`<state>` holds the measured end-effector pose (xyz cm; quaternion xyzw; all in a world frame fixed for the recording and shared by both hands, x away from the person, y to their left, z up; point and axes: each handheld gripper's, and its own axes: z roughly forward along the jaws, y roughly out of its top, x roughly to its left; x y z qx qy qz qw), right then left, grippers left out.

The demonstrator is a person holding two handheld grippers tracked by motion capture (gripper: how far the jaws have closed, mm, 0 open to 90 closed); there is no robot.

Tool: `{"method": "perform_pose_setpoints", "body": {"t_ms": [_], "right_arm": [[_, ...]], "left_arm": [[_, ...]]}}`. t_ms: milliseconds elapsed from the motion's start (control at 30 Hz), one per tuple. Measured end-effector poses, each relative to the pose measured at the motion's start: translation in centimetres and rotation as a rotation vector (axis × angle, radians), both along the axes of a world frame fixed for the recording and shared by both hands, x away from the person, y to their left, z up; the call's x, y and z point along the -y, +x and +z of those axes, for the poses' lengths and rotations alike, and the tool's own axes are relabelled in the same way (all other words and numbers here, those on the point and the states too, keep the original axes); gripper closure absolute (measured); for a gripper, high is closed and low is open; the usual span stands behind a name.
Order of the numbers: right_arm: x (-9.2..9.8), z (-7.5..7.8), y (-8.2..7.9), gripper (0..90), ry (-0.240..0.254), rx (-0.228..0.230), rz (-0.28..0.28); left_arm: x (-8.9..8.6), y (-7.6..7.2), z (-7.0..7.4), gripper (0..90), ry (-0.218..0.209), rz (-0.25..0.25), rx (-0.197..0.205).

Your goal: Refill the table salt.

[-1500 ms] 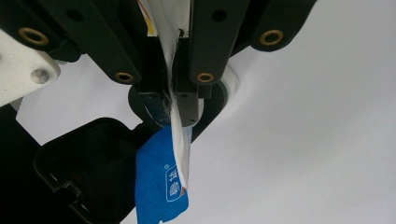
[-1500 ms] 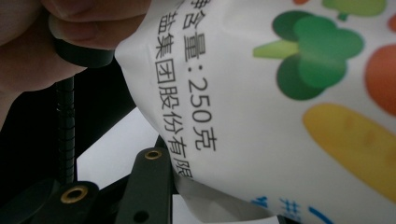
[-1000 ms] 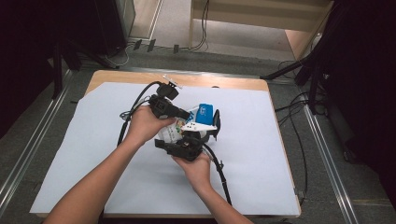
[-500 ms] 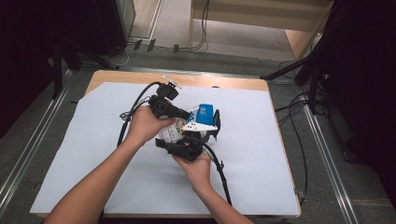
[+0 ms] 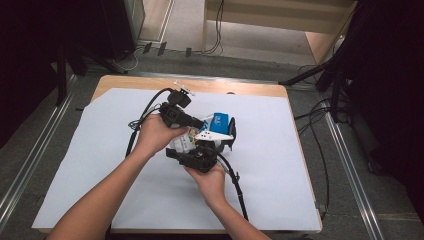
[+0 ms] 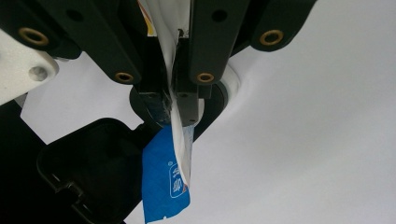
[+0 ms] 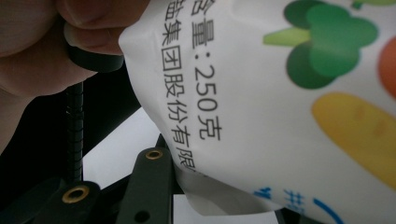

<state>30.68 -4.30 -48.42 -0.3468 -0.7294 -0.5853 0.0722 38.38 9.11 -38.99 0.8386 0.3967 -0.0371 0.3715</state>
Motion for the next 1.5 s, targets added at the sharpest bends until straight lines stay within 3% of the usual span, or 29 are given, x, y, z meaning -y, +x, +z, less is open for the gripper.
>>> {"method": "perform_pose_setpoints", "body": {"t_ms": [300,1067,1133,1500], "right_arm": [[-0.25,0.06,-0.27,64.4,-0.025,0.027,-0.013],[-0.43,0.09,-0.56,66.2,-0.055,0.051,-0.031],[-0.45,0.1,-0.58,66.5,-0.059,0.07,-0.031],[-0.42,0.2,-0.65,69.1,-0.056,0.064,-0.033]], "left_arm": [[-0.1,0.1,0.02,87.8,0.001,0.005,-0.002],[-0.05,0.17,0.09,87.9,0.0,0.009,-0.004],[-0.06,0.19,0.11,87.8,0.0,0.006,-0.006],[0.2,0.16,0.33,87.9,0.008,0.002,0.0]]}}
